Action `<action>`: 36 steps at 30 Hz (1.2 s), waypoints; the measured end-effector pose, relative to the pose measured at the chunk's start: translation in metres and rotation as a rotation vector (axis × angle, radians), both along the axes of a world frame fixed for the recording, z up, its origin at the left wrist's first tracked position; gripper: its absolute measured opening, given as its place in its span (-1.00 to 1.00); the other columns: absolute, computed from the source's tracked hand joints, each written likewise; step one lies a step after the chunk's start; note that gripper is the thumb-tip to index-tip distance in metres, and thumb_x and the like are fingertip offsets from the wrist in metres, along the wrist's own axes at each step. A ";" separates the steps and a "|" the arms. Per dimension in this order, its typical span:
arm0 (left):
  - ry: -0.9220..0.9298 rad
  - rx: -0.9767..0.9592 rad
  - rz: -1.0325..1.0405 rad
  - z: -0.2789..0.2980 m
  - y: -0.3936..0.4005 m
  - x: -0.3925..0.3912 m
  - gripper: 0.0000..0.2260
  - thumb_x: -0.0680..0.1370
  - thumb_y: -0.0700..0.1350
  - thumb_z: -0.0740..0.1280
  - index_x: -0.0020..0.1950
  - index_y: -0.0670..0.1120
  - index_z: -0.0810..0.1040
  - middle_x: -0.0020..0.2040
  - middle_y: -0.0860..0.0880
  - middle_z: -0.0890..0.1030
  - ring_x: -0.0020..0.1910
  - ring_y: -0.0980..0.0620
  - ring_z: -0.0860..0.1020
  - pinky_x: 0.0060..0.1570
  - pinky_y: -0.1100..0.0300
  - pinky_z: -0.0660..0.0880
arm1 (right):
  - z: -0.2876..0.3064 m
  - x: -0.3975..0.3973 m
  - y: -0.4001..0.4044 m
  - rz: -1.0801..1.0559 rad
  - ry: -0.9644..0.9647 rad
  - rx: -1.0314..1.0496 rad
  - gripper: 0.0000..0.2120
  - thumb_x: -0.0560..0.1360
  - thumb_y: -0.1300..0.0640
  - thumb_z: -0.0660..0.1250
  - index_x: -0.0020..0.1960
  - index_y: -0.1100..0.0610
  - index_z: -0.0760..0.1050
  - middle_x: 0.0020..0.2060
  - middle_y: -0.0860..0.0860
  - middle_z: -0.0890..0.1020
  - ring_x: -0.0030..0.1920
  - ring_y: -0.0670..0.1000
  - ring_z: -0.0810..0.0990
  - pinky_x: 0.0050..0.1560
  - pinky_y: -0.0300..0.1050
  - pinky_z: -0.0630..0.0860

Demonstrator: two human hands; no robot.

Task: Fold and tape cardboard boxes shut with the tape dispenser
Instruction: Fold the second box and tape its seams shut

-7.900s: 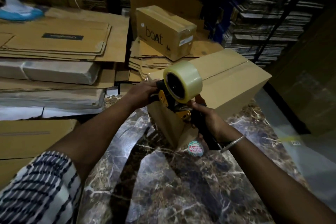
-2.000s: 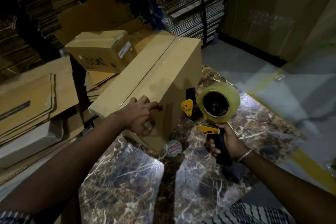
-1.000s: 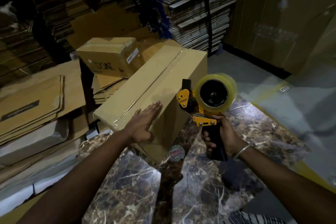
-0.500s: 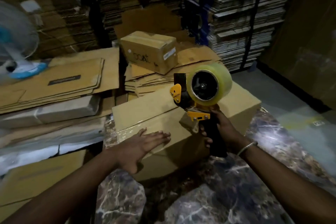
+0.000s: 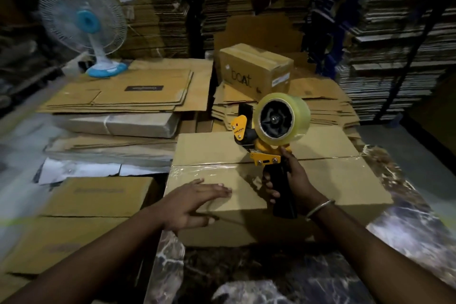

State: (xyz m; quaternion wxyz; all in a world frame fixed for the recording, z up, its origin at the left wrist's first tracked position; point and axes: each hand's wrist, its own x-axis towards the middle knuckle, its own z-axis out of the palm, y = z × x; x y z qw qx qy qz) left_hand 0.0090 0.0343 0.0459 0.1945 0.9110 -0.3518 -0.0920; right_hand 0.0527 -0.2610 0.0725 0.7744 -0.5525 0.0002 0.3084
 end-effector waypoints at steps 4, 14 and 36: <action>0.004 -0.146 0.220 -0.005 -0.014 -0.001 -0.64 0.65 0.19 0.18 0.41 0.16 0.51 0.40 0.29 0.47 0.41 0.34 0.35 0.47 0.02 0.21 | -0.007 0.004 -0.003 -0.012 0.031 0.053 -0.31 0.49 -0.42 0.06 -0.29 0.22 0.44 -0.44 0.08 0.39 -0.54 0.01 0.33 -0.46 -0.18 0.34; 0.344 -1.057 0.856 0.009 -0.089 0.023 -0.72 0.68 -0.10 0.23 0.01 -0.22 0.67 -0.13 -0.18 0.68 -0.20 -0.06 0.67 -0.18 0.11 0.56 | -0.008 0.008 -0.011 -0.010 0.008 0.089 -0.30 0.51 -0.43 0.00 -0.31 0.20 0.42 -0.44 0.07 0.36 -0.54 -0.01 0.30 -0.45 -0.19 0.32; 1.289 -1.361 0.961 0.051 -0.245 0.139 -0.83 0.63 -0.27 0.23 -0.07 -0.30 0.57 -0.28 -0.17 0.67 -0.36 0.00 0.67 -0.32 0.25 0.61 | 0.010 0.028 -0.160 -0.056 -0.030 -0.135 -0.30 0.46 -0.44 0.05 -0.28 0.22 0.42 -0.39 0.11 0.37 -0.53 0.02 0.28 -0.42 -0.16 0.24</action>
